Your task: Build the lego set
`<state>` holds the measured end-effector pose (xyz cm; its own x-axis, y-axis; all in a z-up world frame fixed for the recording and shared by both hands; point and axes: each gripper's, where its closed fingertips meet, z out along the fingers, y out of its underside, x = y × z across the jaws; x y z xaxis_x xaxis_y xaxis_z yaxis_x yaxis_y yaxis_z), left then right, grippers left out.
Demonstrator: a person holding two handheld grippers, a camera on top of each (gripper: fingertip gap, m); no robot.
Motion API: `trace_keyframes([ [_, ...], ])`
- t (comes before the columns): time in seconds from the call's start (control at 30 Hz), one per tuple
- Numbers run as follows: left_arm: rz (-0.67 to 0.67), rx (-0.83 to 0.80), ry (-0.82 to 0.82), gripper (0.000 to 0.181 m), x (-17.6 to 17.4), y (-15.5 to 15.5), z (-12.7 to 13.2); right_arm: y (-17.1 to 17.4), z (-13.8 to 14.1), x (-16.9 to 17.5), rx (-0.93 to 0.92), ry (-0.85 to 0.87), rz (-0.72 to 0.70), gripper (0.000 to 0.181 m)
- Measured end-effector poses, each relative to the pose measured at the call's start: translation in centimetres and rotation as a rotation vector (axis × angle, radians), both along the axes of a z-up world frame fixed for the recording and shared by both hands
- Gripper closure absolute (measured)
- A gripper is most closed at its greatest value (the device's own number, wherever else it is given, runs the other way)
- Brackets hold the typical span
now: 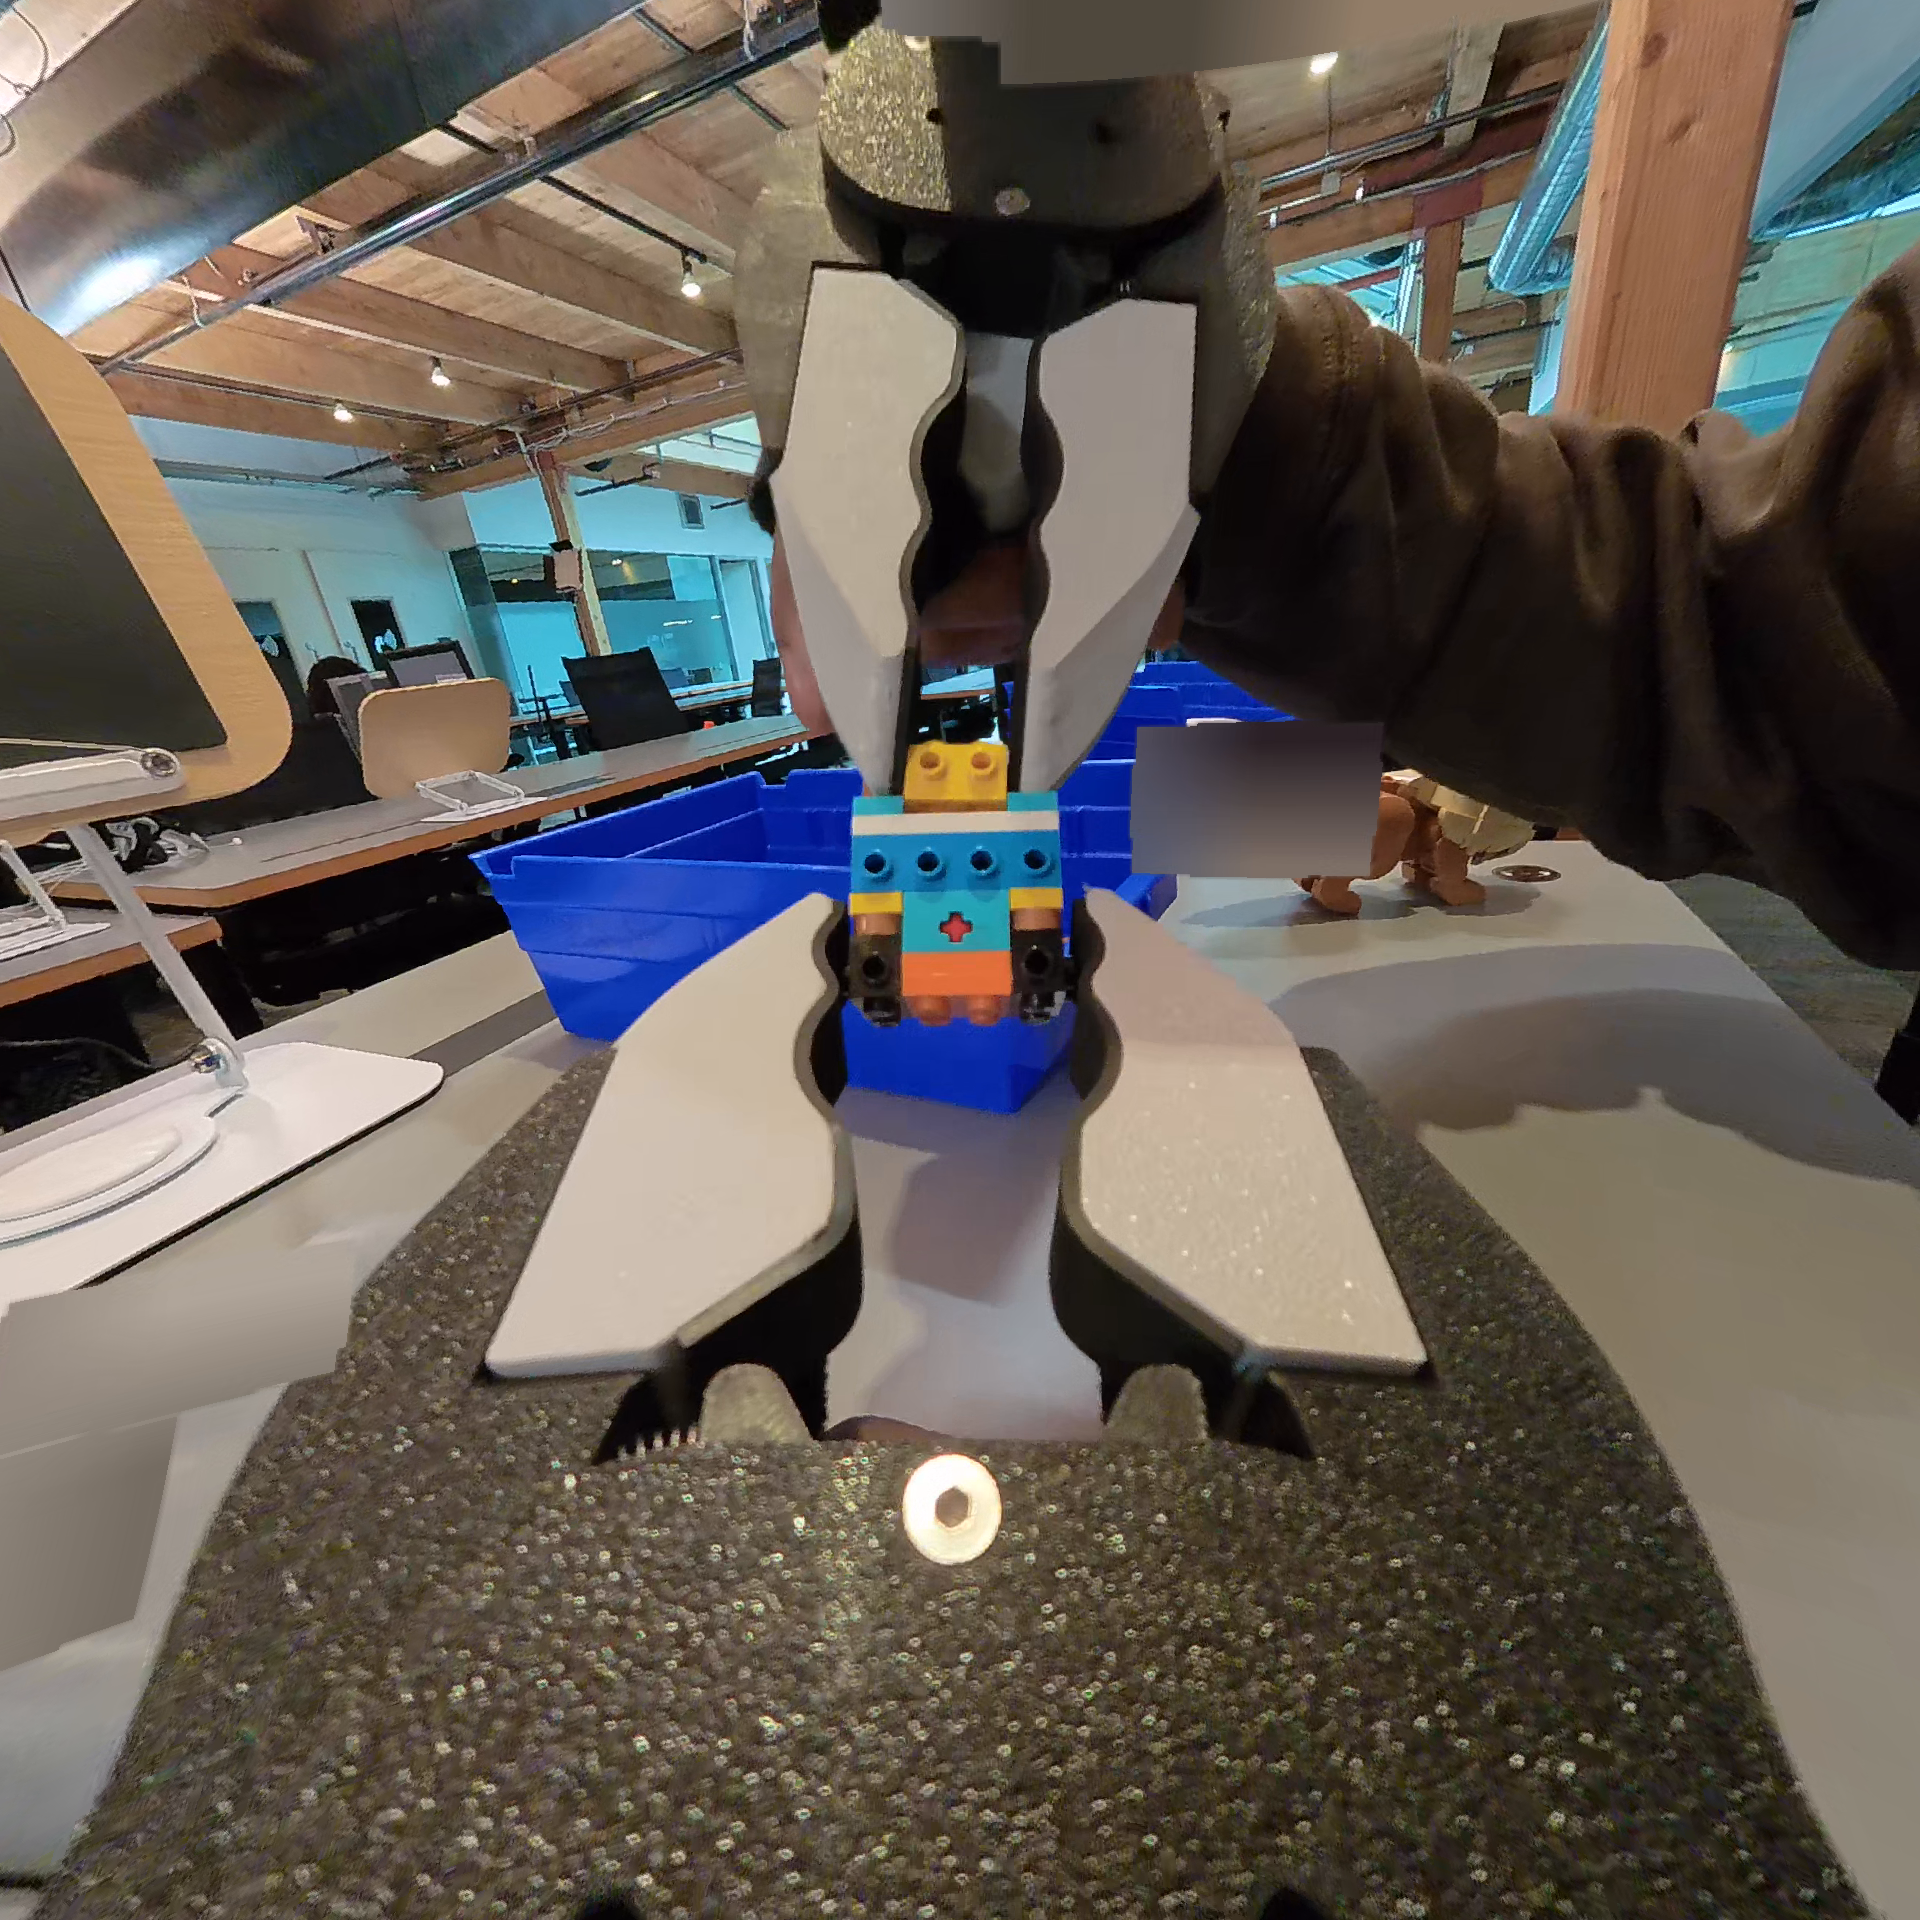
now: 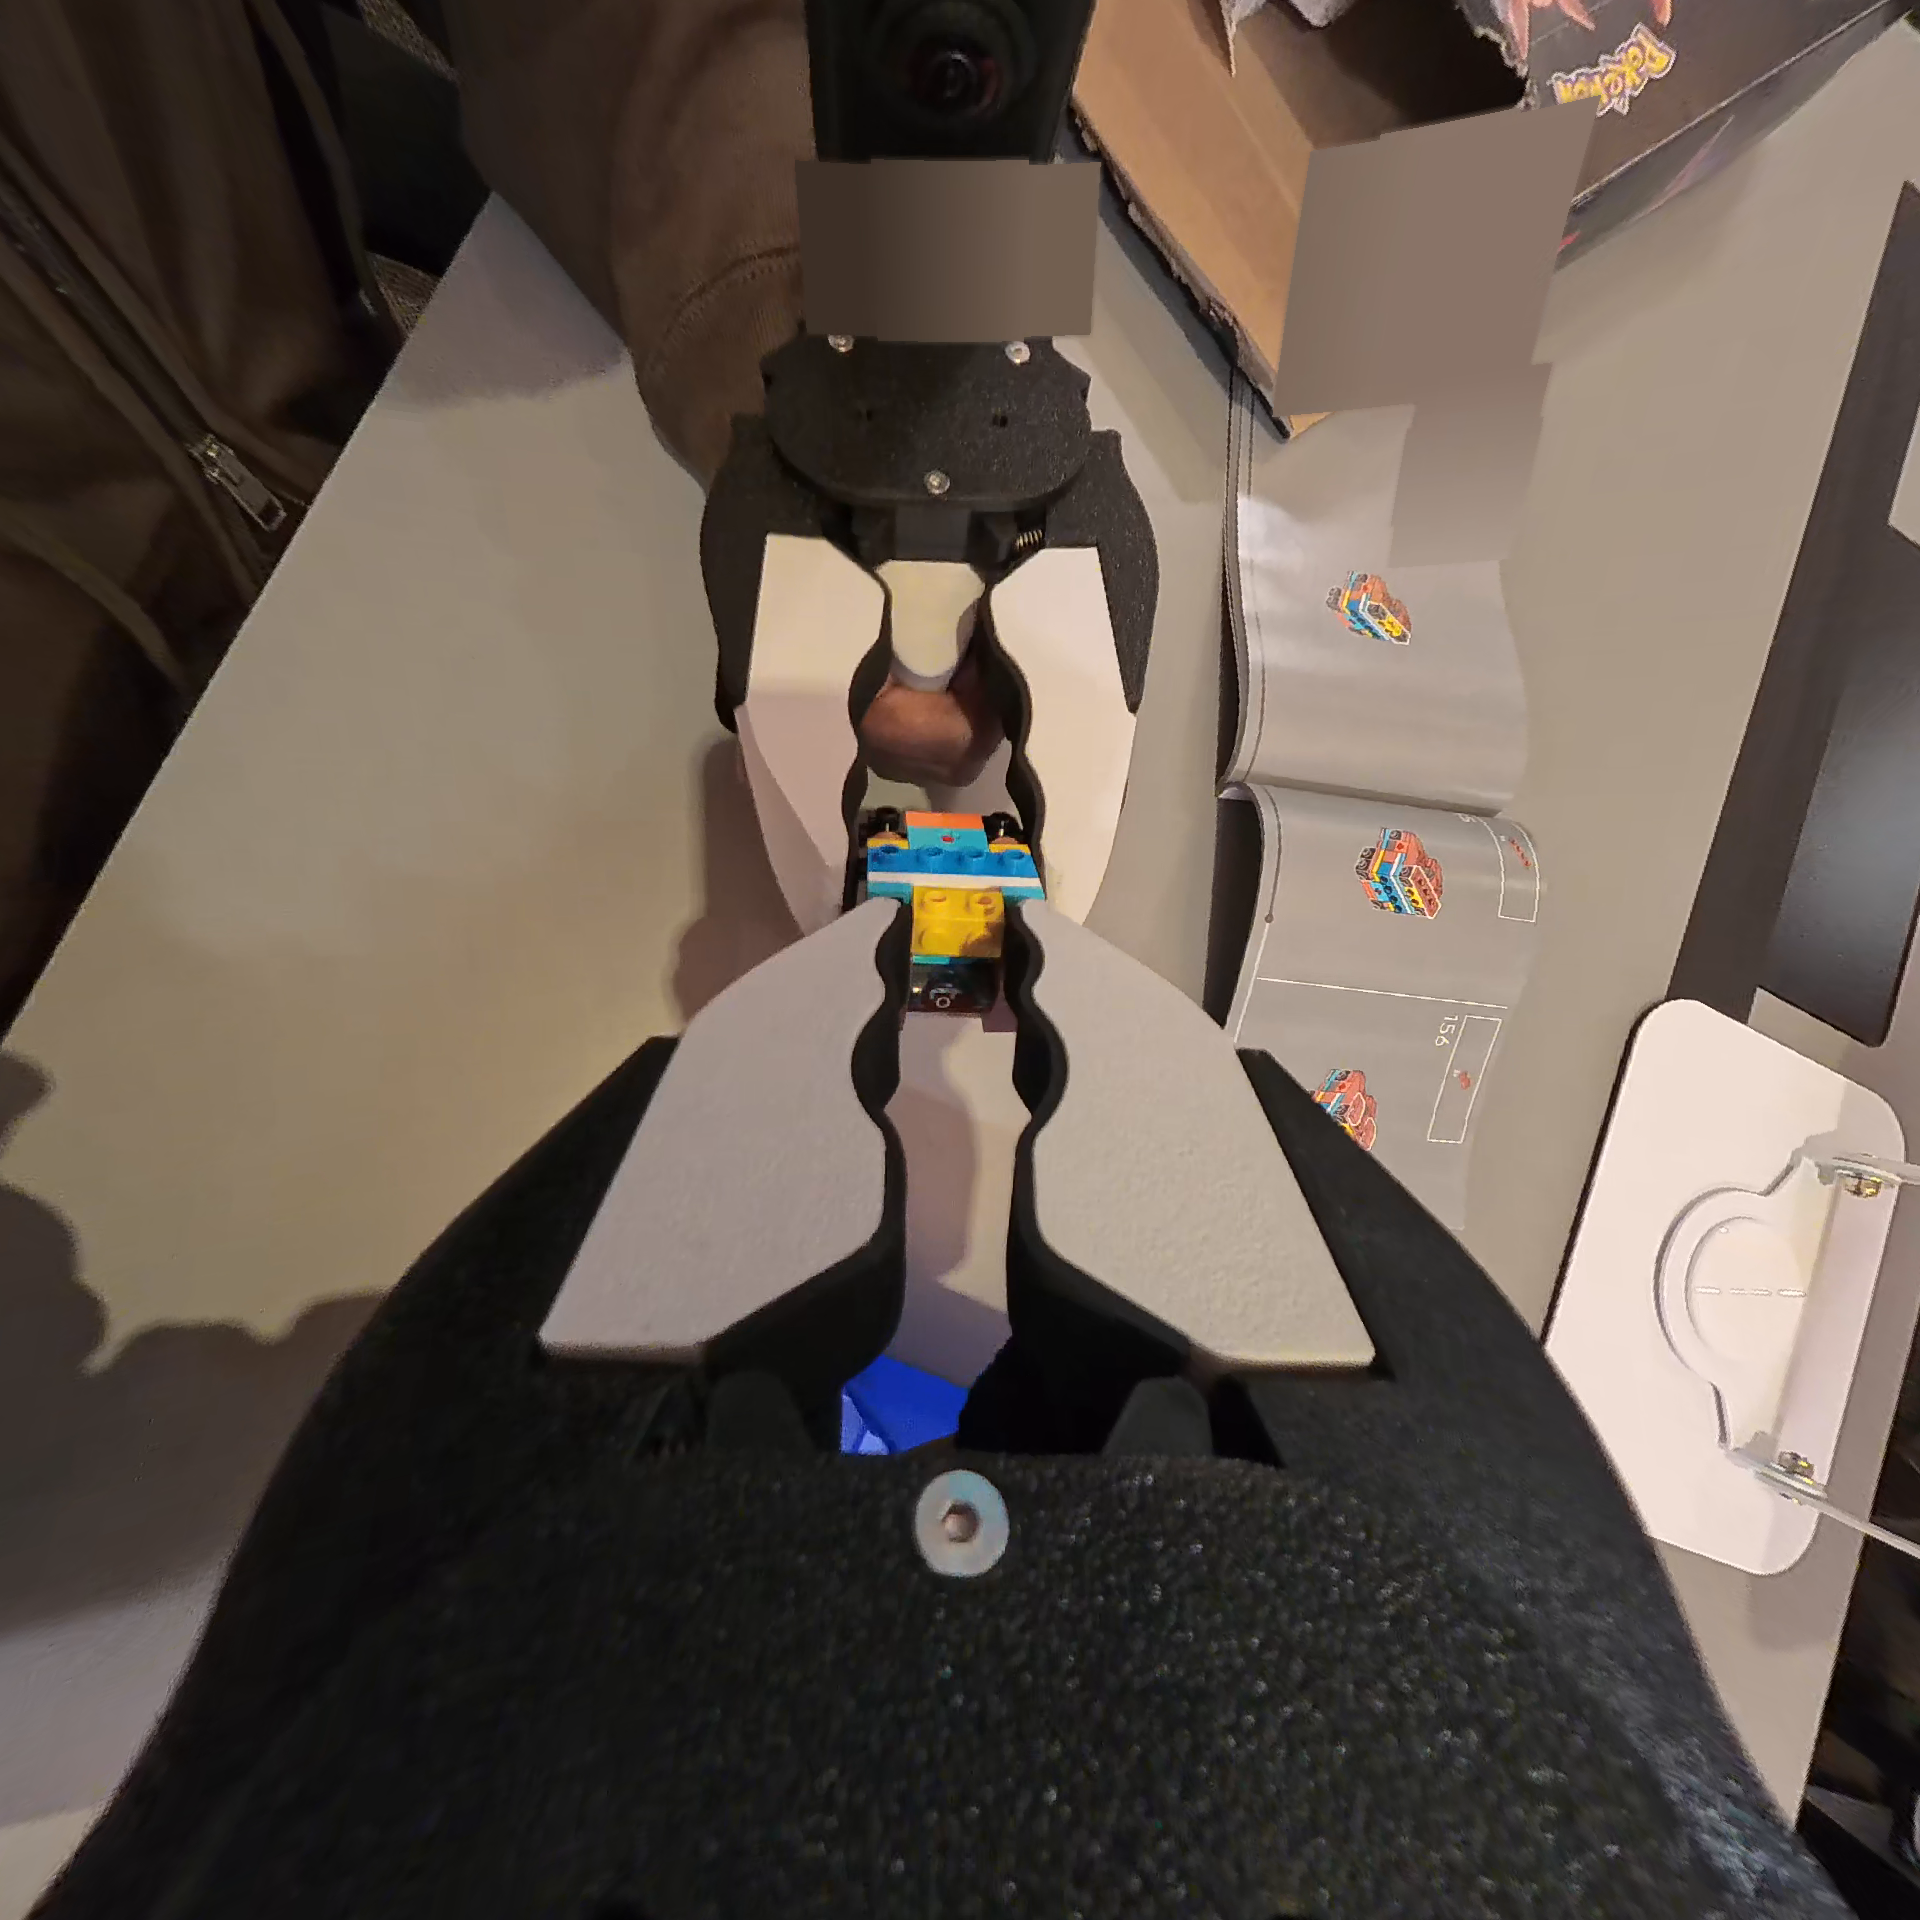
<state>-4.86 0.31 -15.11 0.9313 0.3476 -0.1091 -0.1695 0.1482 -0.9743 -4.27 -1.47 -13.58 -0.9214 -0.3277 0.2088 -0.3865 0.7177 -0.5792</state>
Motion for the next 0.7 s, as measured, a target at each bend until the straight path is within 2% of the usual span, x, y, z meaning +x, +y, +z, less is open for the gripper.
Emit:
trace_keyframes([
  [0.7,-0.077,0.085,0.018,0.141,1.5,-0.3,1.3,-0.2,1.1,1.4,-0.090,-0.034,0.011,0.165],
])
